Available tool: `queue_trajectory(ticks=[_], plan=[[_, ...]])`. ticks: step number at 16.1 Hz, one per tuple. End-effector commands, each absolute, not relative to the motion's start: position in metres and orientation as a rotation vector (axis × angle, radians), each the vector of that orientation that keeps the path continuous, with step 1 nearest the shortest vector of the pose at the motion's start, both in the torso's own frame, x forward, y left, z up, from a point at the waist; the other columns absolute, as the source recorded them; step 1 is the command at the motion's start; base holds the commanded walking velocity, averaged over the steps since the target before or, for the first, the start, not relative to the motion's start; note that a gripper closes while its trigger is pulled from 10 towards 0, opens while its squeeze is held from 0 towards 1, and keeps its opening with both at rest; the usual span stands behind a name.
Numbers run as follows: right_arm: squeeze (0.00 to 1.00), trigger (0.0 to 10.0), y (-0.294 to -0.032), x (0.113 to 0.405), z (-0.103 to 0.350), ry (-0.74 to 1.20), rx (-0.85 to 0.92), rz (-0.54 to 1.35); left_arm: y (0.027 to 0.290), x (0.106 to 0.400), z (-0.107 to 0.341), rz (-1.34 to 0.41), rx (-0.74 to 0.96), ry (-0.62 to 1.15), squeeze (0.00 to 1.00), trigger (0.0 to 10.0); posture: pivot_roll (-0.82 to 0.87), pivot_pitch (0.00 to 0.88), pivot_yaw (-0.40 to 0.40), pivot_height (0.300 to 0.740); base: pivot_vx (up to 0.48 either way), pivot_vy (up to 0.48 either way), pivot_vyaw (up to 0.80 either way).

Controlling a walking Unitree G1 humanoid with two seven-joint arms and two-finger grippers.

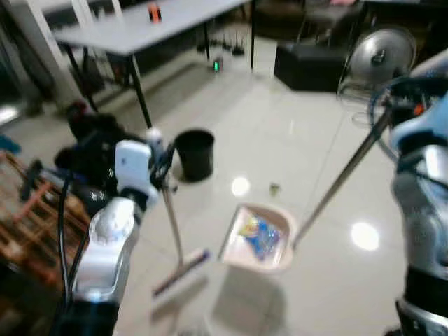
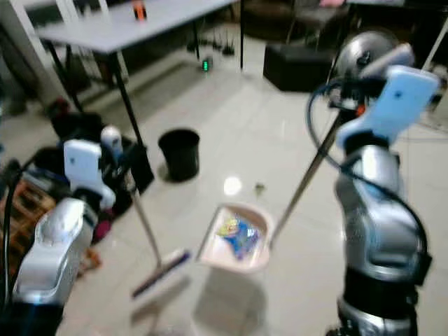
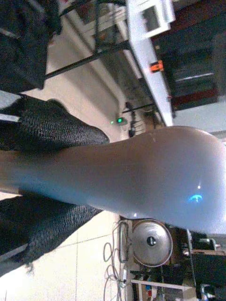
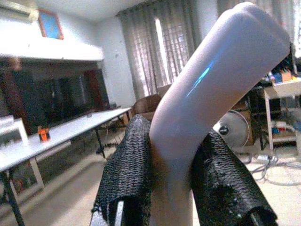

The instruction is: Sweep floor

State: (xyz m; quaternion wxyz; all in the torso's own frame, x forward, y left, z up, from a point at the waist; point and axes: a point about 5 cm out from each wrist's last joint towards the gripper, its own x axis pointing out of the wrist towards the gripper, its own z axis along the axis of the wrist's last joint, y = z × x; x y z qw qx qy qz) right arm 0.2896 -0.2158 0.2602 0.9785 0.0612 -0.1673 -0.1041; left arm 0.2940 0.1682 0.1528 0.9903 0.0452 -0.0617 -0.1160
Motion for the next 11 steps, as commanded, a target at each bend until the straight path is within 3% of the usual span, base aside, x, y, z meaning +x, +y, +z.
queue_trajectory(ticks=[1, 11], plan=[[0.0, 10.0, -0.2109, 0.2883, 0.271, -0.364, 0.137, -0.189, 0.1747, 0.2945, 0.1622, -0.213, 0.119, -0.148, 0.0, 10.0, -0.02, 0.0, 0.07, 0.74, 0.292, 0.0, 0.0], [0.0, 10.0, -0.2077, 0.2921, 0.2774, -0.371, 0.057, -0.134, 0.1729, 0.2923, 0.1554, -0.194, 0.106, -0.12, 0.0, 10.0, -0.01, 0.0, 0.048, 0.74, 0.308, 0.0, 0.0]])
